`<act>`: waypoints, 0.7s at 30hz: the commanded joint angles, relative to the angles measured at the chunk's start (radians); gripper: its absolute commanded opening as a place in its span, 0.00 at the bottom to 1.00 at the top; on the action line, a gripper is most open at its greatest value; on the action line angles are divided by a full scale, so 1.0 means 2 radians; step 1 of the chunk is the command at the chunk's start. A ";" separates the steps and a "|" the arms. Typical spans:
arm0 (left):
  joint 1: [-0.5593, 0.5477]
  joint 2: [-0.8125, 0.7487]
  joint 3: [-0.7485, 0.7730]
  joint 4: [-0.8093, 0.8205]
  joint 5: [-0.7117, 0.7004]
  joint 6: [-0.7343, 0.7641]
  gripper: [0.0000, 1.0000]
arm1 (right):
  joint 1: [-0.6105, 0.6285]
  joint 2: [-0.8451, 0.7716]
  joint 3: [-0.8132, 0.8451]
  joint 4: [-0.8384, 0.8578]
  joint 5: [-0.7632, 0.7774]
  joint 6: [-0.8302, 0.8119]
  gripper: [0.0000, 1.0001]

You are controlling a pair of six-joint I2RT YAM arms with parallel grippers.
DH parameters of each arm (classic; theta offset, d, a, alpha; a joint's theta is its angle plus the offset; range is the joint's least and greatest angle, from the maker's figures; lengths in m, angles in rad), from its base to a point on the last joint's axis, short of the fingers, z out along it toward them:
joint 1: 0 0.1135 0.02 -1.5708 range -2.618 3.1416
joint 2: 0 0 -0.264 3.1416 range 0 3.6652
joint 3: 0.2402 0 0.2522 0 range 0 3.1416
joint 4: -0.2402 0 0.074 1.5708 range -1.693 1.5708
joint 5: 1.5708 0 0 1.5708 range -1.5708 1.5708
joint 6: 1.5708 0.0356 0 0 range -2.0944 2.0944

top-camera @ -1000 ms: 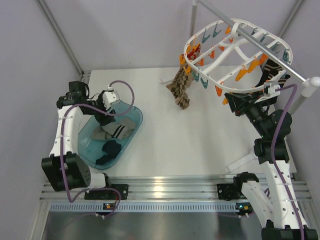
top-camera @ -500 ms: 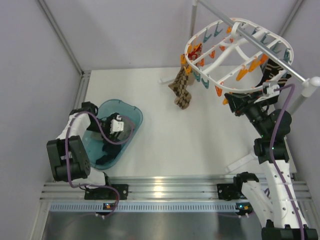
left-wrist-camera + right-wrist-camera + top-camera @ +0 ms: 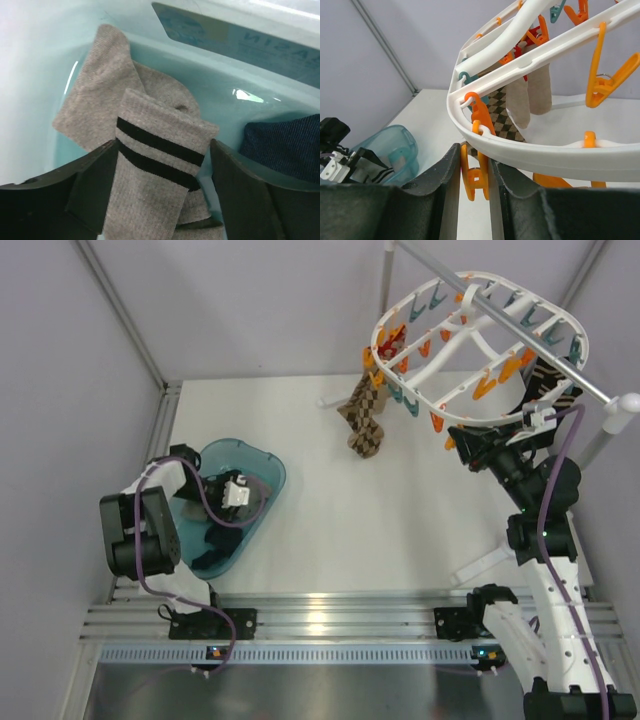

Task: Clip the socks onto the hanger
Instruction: Pick up the sock from the bin.

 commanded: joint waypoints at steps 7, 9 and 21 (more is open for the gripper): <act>0.001 0.020 0.026 -0.007 0.000 0.035 0.43 | 0.002 0.005 0.013 -0.016 -0.012 -0.016 0.00; 0.002 0.021 0.032 -0.013 -0.002 0.035 0.33 | 0.002 0.005 0.013 -0.017 -0.012 -0.016 0.00; 0.007 -0.006 0.074 -0.078 0.021 0.005 0.00 | 0.002 0.003 0.013 -0.014 -0.011 -0.016 0.00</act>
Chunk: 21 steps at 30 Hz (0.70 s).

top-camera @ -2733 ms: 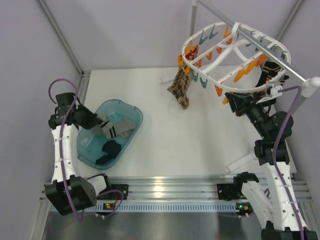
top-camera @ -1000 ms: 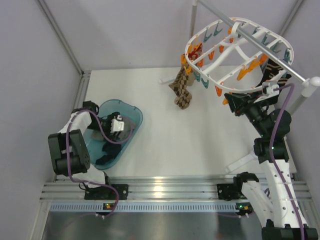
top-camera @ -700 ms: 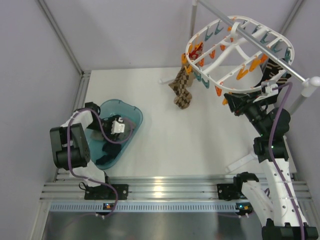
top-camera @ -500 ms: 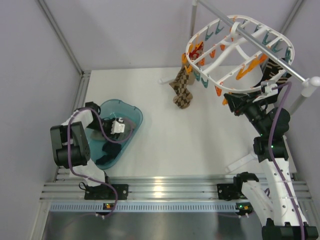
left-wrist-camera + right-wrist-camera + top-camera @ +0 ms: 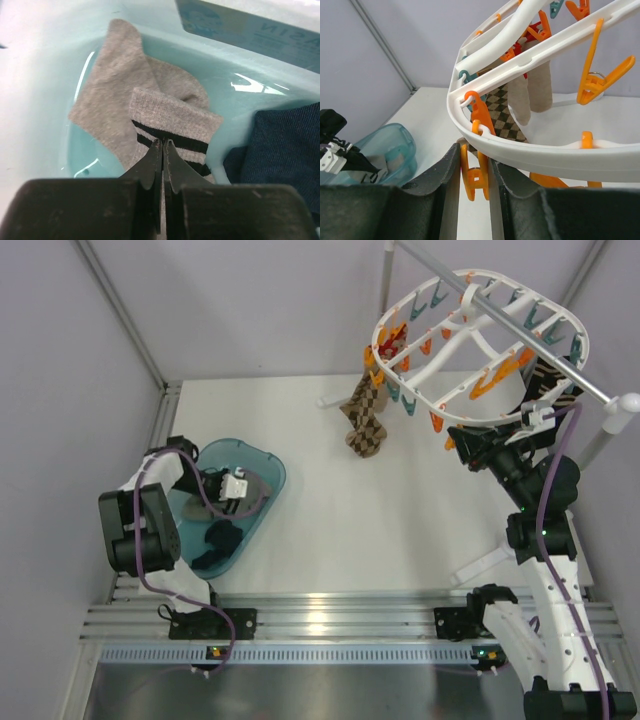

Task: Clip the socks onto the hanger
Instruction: Pick up the sock from the bin.

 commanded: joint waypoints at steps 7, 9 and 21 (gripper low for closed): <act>0.024 -0.072 0.083 -0.108 0.079 -0.074 0.00 | 0.003 -0.003 0.010 -0.009 -0.010 -0.008 0.00; 0.028 -0.081 0.096 -0.118 0.090 -0.099 0.00 | 0.003 -0.005 0.009 -0.006 -0.009 -0.006 0.00; -0.022 -0.228 0.077 0.293 0.215 -0.736 0.00 | 0.002 0.002 0.010 0.013 -0.005 0.030 0.00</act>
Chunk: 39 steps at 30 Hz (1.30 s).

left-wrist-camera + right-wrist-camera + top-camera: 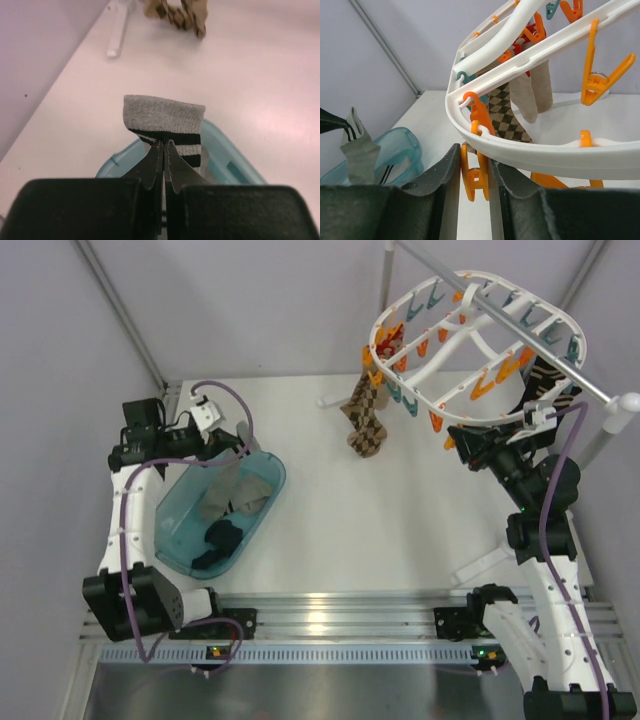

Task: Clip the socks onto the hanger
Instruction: Pick up the sock from the bin, then clamp the sock onto the hanger.

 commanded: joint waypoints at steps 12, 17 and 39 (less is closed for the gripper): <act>-0.230 -0.093 -0.050 0.427 -0.076 -0.516 0.00 | 0.003 0.003 0.010 0.026 -0.005 0.041 0.00; -0.328 -0.068 -0.082 0.509 -0.134 -0.571 0.00 | 0.003 0.005 0.006 0.037 -0.003 0.068 0.00; -0.520 0.144 -0.050 0.727 -0.256 -0.736 0.00 | 0.003 0.014 -0.015 0.079 -0.021 0.159 0.00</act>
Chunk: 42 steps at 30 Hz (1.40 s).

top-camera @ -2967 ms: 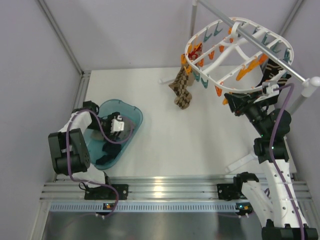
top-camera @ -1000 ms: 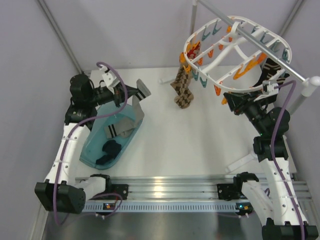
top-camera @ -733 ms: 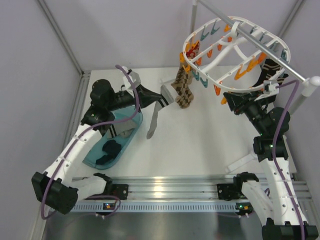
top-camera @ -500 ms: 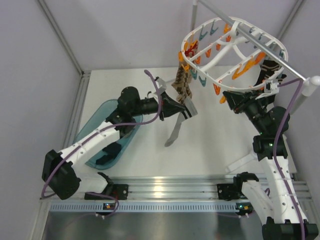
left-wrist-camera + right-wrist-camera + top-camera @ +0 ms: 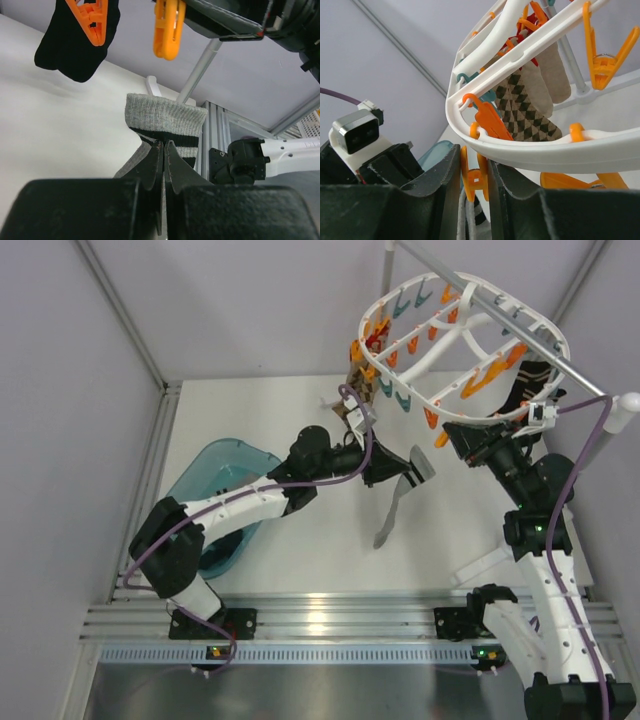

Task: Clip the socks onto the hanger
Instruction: Clamp the sock onto the hanger.

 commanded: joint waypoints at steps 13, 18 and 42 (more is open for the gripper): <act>-0.012 0.035 0.062 0.076 -0.022 -0.036 0.00 | 0.002 0.005 -0.005 0.038 -0.021 0.013 0.00; -0.011 0.040 0.067 0.079 -0.020 -0.034 0.00 | 0.002 0.003 -0.006 0.037 -0.022 0.014 0.00; -0.011 0.047 0.057 0.088 -0.024 0.004 0.00 | 0.002 0.009 0.000 0.037 -0.026 0.019 0.00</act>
